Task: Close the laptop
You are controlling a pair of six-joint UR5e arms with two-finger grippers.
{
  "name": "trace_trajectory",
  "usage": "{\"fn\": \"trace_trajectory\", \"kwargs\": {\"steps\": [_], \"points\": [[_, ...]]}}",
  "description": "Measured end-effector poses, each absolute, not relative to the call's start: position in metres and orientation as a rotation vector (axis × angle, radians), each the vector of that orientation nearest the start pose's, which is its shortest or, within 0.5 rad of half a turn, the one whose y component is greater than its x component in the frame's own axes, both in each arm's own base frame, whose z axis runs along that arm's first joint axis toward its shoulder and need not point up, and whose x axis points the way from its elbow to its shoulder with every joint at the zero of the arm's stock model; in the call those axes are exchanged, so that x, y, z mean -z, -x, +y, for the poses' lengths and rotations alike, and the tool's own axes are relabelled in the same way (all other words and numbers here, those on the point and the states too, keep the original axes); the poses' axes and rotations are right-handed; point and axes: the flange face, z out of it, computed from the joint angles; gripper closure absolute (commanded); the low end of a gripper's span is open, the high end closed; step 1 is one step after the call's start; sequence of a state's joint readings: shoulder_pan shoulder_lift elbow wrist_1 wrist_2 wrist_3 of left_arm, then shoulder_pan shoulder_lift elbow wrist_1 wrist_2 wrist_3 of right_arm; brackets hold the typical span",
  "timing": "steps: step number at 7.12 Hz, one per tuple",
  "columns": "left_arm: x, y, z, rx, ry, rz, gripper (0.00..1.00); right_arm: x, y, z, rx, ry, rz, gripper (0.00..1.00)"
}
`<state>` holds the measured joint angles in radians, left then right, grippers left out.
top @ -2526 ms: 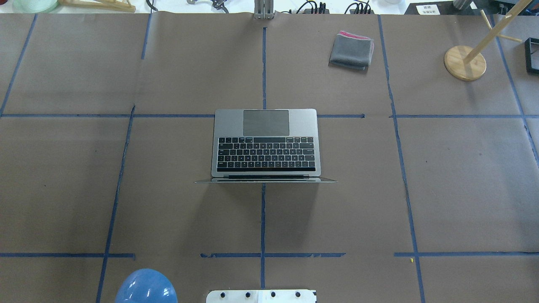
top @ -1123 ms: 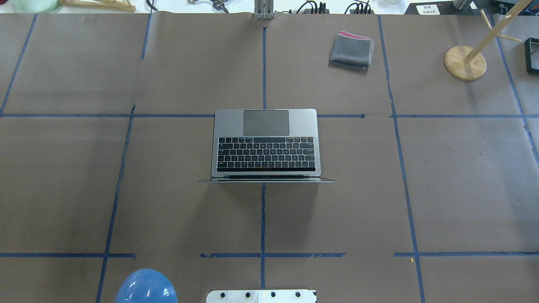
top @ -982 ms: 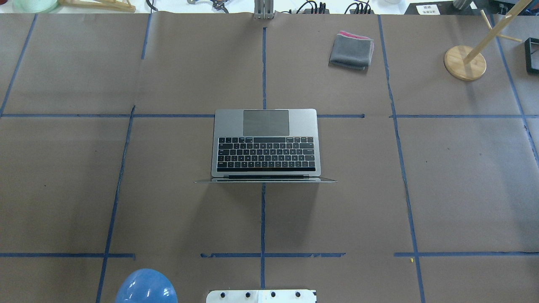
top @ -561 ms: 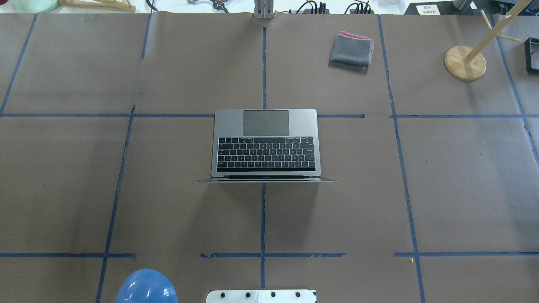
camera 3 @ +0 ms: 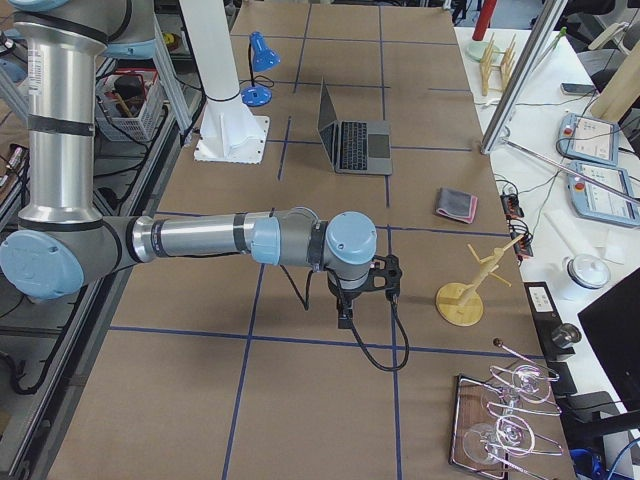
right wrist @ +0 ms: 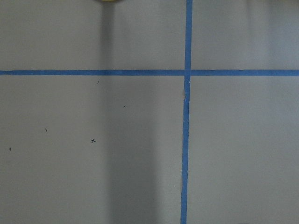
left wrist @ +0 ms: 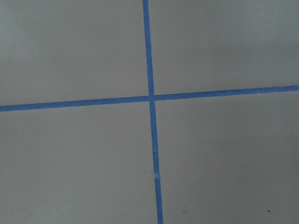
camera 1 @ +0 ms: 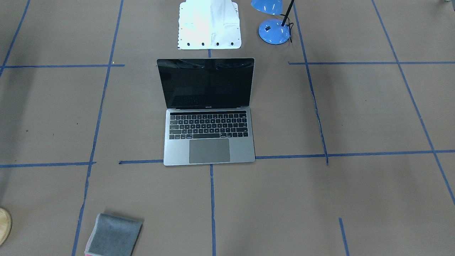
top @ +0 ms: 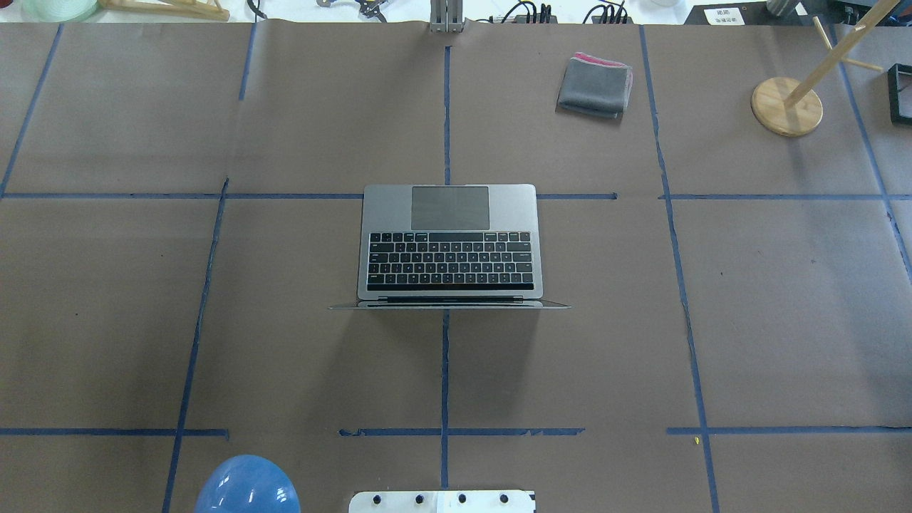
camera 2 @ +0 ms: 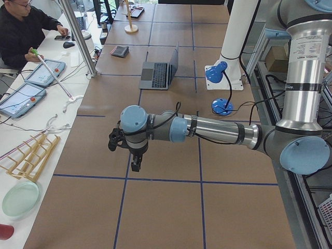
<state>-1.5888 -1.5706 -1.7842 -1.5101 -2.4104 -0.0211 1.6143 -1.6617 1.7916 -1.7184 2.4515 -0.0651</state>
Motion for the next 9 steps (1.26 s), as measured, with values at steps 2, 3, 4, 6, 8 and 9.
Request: {"fn": "trace_trajectory", "kwargs": {"steps": [2, 3, 4, 6, 8, 9], "points": [[-0.448, 0.022, -0.476, 0.050, -0.186, 0.881, 0.00, -0.593, -0.074, -0.449, 0.018, -0.044, -0.912, 0.00], [-0.391, -0.018, -0.463, 0.079, -0.180, 0.927, 0.01, -0.587, -0.073, -0.452, 0.022, -0.054, -0.923, 0.01], [-0.336, -0.057, -0.454, 0.098, -0.169, 0.980, 0.08, -0.578, -0.072, -0.455, 0.020, -0.063, -0.927, 0.04], [-0.243, -0.132, -0.443, 0.118, -0.128, 1.087, 0.34, -0.535, -0.056, -0.455, -0.025, -0.070, -0.935, 0.06], [-0.175, -0.198, -0.428, 0.163, -0.089, 1.148, 0.77, -0.467, -0.025, -0.446, -0.089, -0.069, -0.955, 0.15], [-0.156, -0.233, -0.415, 0.178, -0.085, 1.153, 0.91, -0.435, -0.004, -0.437, -0.095, -0.065, -0.969, 0.39]]}}
